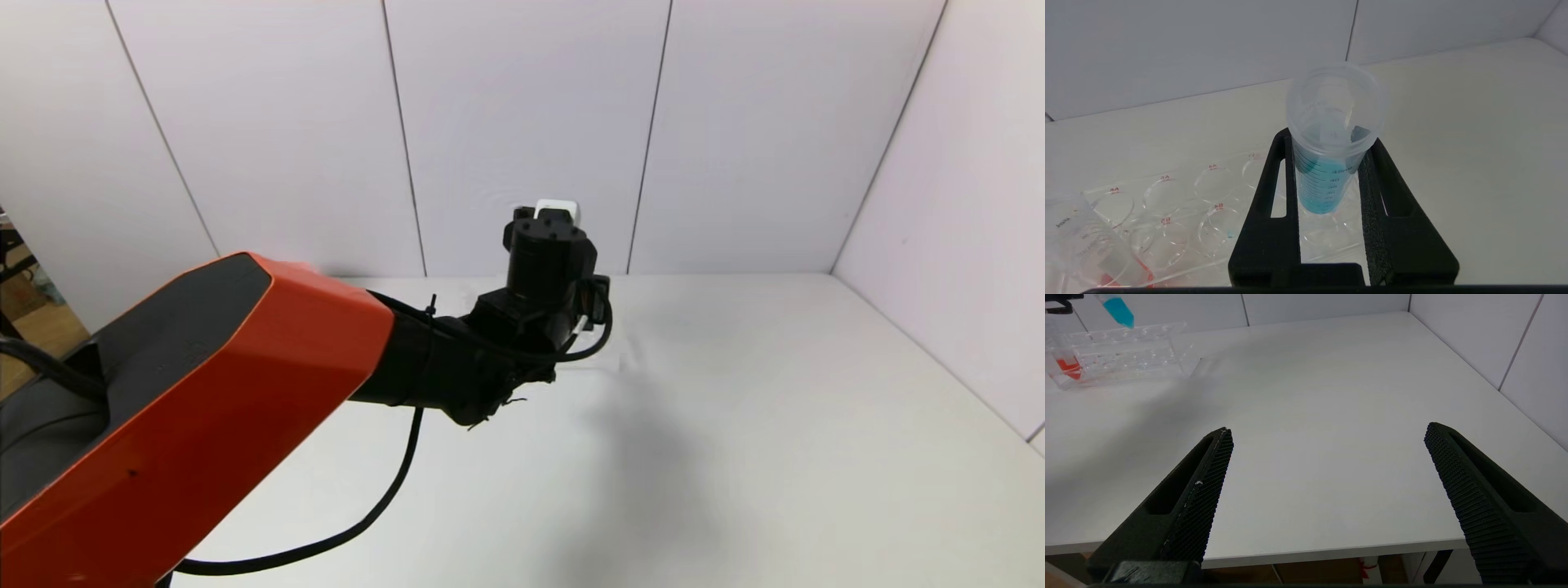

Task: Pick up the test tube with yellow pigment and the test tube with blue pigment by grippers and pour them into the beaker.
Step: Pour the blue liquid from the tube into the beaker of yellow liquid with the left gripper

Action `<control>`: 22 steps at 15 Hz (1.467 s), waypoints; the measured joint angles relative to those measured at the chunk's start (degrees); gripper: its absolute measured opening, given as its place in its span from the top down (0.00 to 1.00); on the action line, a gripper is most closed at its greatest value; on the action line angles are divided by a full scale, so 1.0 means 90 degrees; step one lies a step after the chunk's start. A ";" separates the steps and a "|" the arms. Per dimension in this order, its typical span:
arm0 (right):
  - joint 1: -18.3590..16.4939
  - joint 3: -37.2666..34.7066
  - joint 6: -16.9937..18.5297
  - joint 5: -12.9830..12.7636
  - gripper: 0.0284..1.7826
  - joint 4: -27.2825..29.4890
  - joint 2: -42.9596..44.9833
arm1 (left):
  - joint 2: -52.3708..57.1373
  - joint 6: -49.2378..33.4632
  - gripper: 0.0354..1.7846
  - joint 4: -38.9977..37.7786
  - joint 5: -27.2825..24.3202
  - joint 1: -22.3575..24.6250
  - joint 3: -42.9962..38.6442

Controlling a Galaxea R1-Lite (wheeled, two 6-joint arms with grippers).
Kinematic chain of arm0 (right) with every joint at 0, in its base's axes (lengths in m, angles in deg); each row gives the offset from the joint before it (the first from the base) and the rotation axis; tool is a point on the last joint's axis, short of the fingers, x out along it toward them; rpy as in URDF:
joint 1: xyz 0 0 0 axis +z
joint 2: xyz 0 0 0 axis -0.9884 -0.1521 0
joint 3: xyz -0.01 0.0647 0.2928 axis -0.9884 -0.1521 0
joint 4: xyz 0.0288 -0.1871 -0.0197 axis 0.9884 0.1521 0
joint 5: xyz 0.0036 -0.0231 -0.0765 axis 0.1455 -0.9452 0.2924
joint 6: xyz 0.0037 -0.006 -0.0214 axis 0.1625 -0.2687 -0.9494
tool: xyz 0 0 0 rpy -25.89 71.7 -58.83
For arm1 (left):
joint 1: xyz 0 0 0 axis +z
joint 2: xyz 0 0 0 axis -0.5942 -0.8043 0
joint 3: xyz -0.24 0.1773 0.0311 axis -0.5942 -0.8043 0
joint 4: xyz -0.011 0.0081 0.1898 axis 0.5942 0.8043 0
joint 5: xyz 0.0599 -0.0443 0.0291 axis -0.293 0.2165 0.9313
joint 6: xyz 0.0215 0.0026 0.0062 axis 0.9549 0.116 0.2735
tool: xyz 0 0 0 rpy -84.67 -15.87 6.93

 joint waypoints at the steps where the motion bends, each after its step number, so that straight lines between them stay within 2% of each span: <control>1: 0.0000 0.0000 0.0000 0.0000 0.04 0.0000 0.0000 | 0.0034 0.0065 0.77 0.0005 0.0007 -0.0012 0.0012; 4: 0.0000 0.0000 0.0000 0.0000 0.04 0.0000 0.0000 | 0.0165 0.0196 0.77 0.0046 0.0129 -0.0068 0.0005; 8: 0.0000 0.0000 0.0000 0.0000 0.04 0.0003 0.0000 | 0.0539 0.0228 0.77 0.0551 0.0160 -0.0058 -0.0175; 12: 0.0000 0.0000 0.0000 0.0000 0.04 0.0000 0.0000 | 0.1177 0.0307 0.77 0.0860 0.0157 0.0171 -0.0843; 17: 0.0000 0.0000 0.0000 0.0003 0.04 0.0000 0.0000 | 0.2139 0.0347 0.77 0.0863 -0.0005 0.0970 -0.1949; 22: 0.0000 0.0000 0.0000 0.0000 0.04 0.0000 -0.0001 | 0.3088 0.0307 0.77 0.0833 -0.0661 0.2014 -0.3128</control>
